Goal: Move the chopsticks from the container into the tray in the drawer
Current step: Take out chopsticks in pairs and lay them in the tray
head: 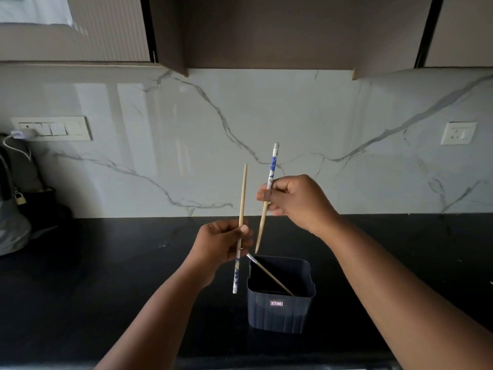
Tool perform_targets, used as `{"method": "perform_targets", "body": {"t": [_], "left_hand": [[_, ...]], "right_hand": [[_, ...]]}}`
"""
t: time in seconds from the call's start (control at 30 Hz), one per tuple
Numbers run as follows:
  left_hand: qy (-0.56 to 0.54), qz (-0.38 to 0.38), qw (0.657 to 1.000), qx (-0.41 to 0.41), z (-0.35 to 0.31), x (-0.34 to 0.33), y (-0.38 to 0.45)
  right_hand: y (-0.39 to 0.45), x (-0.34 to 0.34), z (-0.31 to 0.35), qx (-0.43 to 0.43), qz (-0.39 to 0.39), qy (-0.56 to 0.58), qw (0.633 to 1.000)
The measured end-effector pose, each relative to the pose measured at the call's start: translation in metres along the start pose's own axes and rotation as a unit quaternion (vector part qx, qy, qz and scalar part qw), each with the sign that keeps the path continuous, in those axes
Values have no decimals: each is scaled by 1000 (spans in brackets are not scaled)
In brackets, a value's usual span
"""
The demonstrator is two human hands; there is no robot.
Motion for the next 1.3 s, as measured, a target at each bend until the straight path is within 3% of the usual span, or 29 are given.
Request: {"method": "perform_targets", "body": {"t": [0.07, 0.17, 0.23, 0.3, 0.63, 0.93, 1.3], "left_hand": [[-43, 2, 999, 24, -1, 7, -2], [-78, 35, 995, 47, -8, 12, -5], [-90, 60, 993, 52, -14, 13, -7], [-110, 82, 989, 55, -19, 13, -9], [-126, 125, 980, 96, -10, 7, -15], [-199, 52, 969, 134, 2, -9, -11], [-184, 51, 971, 142, 15, -18, 0]], "right_hand": [[-5, 0, 15, 200, -9, -163, 966], [-26, -16, 17, 468, 53, -355, 808], [-38, -22, 1, 522, 106, -406, 743], [-45, -25, -19, 532, 137, -427, 718], [-57, -34, -43, 553, 101, -420, 713], [-59, -35, -48, 529, 50, -423, 734], [-52, -40, -71, 498, 69, -454, 736]]}}
Point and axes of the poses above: each hand's wrist, its own y-axis towards the middle knuckle, its own x-axis out of the back of the hand, z = x × y, the point moved 3 cm from there along y, towards the middle knuckle, and after that the axes turned 9 degrees about y, right-handed, at the moved point
